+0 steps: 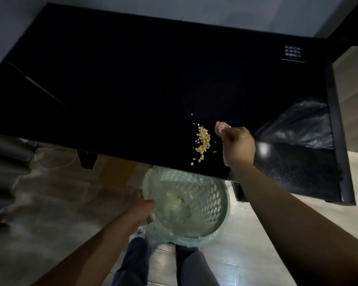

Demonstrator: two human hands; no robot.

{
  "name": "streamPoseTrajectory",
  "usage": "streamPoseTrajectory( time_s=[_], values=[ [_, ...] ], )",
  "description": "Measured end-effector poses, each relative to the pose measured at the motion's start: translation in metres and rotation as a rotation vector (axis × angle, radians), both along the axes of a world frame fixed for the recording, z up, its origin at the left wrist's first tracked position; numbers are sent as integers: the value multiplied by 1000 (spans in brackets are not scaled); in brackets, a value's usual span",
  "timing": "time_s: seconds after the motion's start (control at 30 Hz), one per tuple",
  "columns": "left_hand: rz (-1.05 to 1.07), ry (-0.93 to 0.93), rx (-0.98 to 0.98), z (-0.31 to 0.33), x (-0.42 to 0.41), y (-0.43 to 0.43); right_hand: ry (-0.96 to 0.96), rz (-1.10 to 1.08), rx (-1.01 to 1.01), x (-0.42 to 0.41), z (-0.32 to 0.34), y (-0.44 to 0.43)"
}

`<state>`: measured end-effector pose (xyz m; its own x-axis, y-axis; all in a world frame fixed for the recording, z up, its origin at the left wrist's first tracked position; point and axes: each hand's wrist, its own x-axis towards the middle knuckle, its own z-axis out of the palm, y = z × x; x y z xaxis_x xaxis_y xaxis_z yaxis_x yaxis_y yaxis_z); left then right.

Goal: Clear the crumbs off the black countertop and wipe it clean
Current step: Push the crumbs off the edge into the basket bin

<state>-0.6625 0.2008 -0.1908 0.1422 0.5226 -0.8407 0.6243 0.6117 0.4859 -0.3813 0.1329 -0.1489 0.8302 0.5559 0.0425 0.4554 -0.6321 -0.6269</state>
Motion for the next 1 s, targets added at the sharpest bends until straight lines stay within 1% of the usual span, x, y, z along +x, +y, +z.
streamPoseTrajectory(
  time_s=[0.1,0.17,0.33,0.4,0.47,0.5,0.57,0.67,0.83,1.0],
  values=[
    [36,-24,-42,-2,0,5,-26,84,-6,-8,-2,0],
    [63,-37,-52,-2,2,7,-20,178,-6,-19,-2,-9],
    [64,-51,-88,1,8,12,-18,365,-48,-64,8,-38],
    [52,-58,-106,3,8,16,11,467,-56,-85,11,-49],
    [52,-67,-124,4,6,20,103,543,-69,-103,13,-60],
    [53,-69,-131,4,4,22,152,548,-74,-110,13,-66],
    [42,-63,-133,3,2,24,206,491,-70,-117,13,-73],
    [26,-39,-111,1,0,28,230,382,-21,-115,18,-70],
    [38,-41,-102,-4,-3,32,150,333,113,-96,37,-45],
    [52,-61,-111,-7,-3,37,52,235,212,-53,47,-7]
  ],
)
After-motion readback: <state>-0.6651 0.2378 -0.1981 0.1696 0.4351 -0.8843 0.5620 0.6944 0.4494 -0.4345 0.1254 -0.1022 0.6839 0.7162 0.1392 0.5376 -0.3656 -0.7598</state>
